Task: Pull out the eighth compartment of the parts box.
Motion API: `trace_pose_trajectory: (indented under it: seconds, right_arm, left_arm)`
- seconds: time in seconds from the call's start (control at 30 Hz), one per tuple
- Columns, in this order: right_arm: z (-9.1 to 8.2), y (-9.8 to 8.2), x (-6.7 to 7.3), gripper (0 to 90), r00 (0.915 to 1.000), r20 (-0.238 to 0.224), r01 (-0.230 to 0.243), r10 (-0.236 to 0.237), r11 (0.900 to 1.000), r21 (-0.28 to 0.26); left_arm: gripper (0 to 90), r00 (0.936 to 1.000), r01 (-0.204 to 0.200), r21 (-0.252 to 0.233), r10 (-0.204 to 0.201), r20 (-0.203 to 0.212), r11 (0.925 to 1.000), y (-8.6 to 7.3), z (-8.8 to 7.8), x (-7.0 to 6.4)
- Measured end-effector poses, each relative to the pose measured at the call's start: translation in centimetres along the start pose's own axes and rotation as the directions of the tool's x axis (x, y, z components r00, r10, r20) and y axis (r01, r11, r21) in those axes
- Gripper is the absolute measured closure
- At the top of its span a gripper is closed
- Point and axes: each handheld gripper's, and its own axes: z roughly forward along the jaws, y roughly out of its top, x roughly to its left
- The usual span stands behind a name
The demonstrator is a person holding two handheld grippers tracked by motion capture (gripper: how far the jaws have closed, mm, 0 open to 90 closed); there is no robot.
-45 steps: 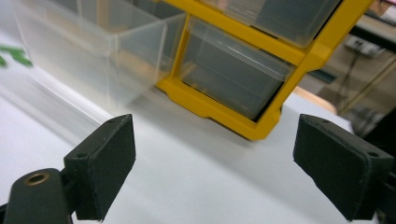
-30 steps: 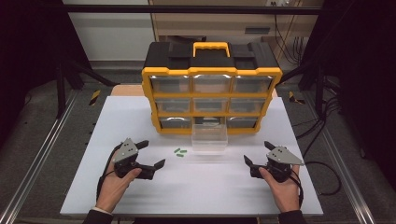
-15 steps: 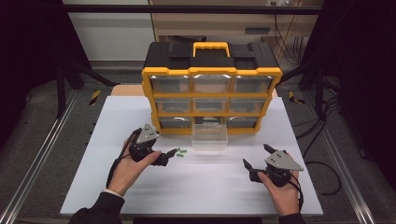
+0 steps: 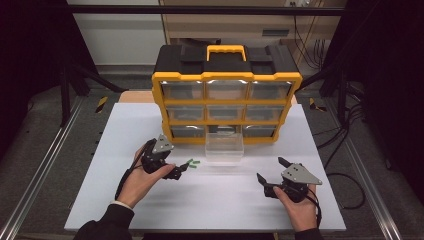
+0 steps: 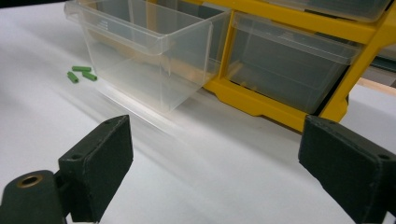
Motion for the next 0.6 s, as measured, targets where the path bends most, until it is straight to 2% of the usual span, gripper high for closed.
trace_pose_trajectory:
  seconds: [0.07,0.1,0.2,0.3,0.4,0.5,0.53,0.6]
  right_arm:
    - [0.0,0.0,-0.1,10.3,0.9999,-0.007,-0.008,0.008,1.0,-0.006]
    - [0.0,-0.2,-0.1,10.4,0.9983,-0.043,-0.041,0.041,0.999,-0.009]
    - [0.0,-0.3,0.0,10.4,0.9983,-0.053,-0.025,0.024,1.0,-0.015]
    - [0.0,-0.3,0.1,10.4,0.9977,-0.064,-0.024,0.023,1.0,-0.012]
    - [0.1,-0.3,0.0,10.3,0.9978,-0.064,-0.02,0.019,1.0,-0.015]
    - [0.2,-0.4,0.0,10.3,0.9978,-0.063,-0.02,0.02,1.0,-0.013]
    - [0.2,-0.4,0.0,10.3,0.9979,-0.062,-0.02,0.019,1.0,-0.012]
    - [0.2,-0.4,0.0,10.3,0.9978,-0.063,-0.022,0.021,1.0,-0.009]
  left_arm:
    - [6.3,0.9999,-0.01,0.014,0.01,0.007,0.9998,0.0,0.2,-0.3]
    - [6.3,0.9998,-0.022,0.027,0.022,0.005,0.9994,0.1,0.4,-0.4]
    - [6.3,0.9995,-0.033,0.046,0.033,0.0,0.9984,0.1,0.6,-0.7]
    - [5.6,0.9994,-0.026,0.073,0.025,0.025,0.997,0.2,0.8,-0.8]
    - [6.5,0.9989,-0.047,0.091,0.047,0.007,0.9948,0.2,1.3,-0.8]
    - [6.1,0.9992,-0.04,0.099,0.038,0.014,0.9943,0.2,1.6,-0.8]
    - [6.6,0.999,-0.042,0.105,0.043,-0.01,0.9936,0.2,1.7,-0.7]
    - [8.4,0.9998,-0.016,0.104,0.017,-0.011,0.9945,0.2,1.8,-0.5]
